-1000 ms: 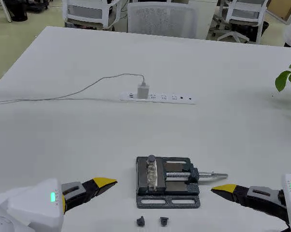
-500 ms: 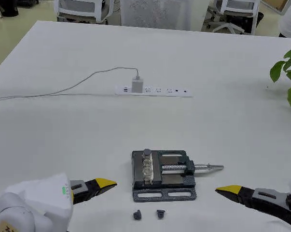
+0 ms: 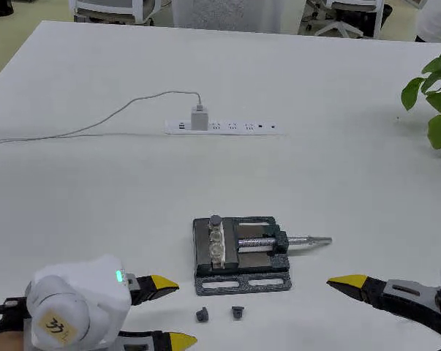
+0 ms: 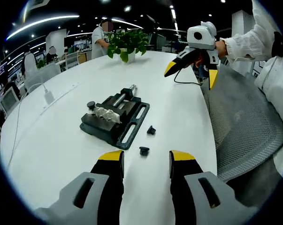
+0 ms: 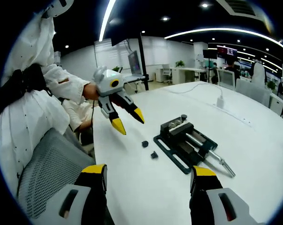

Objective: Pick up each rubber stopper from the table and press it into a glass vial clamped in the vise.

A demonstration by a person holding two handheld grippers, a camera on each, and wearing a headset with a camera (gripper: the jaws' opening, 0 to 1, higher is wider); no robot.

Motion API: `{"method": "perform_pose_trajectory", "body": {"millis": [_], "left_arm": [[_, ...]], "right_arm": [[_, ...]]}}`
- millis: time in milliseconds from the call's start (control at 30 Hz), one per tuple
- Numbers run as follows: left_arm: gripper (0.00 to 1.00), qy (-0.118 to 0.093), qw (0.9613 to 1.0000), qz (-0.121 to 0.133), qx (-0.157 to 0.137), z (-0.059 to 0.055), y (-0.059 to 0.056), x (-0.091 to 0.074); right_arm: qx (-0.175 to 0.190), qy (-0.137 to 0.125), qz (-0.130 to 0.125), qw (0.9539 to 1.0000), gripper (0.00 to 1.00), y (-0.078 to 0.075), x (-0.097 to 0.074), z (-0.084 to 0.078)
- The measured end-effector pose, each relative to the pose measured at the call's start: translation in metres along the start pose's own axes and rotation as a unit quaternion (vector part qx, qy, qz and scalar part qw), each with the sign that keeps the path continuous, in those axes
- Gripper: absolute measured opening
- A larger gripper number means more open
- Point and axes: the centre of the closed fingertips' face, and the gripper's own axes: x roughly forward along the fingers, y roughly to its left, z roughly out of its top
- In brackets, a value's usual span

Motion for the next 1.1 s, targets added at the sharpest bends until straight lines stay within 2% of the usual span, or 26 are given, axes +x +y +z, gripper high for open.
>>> {"method": "perform_pose_trajectory", "body": {"millis": [267,467,567,667,933,1100], "left_arm": [[0.26,0.021,0.9998,0.000,-0.003,-0.008,0.004,0.016],[0.21,0.049,0.9986,-0.006,0.017,-0.017,0.003,0.027],[0.17,0.055,0.9981,-0.003,0.025,-0.019,0.005,0.031],[0.13,0.061,0.9978,-0.001,0.026,-0.021,0.007,0.035],[0.10,0.071,0.9970,-0.005,0.029,-0.026,0.006,0.041],[0.08,0.070,0.9971,-0.007,0.027,-0.025,0.005,0.042]], "right_arm": [[0.009,-0.005,-0.007,0.9999,0.69,0.001,-0.002,-0.001],[0.012,-0.004,-0.008,0.9999,0.69,0.001,-0.004,-0.003],[0.013,-0.004,-0.010,0.9999,0.69,0.000,-0.004,-0.003],[0.013,-0.004,-0.012,0.9998,0.68,-0.001,-0.004,-0.003],[0.016,-0.005,-0.013,0.9998,0.68,-0.003,-0.005,-0.003],[0.017,-0.003,-0.012,0.9998,0.67,-0.002,-0.005,-0.004]]}}
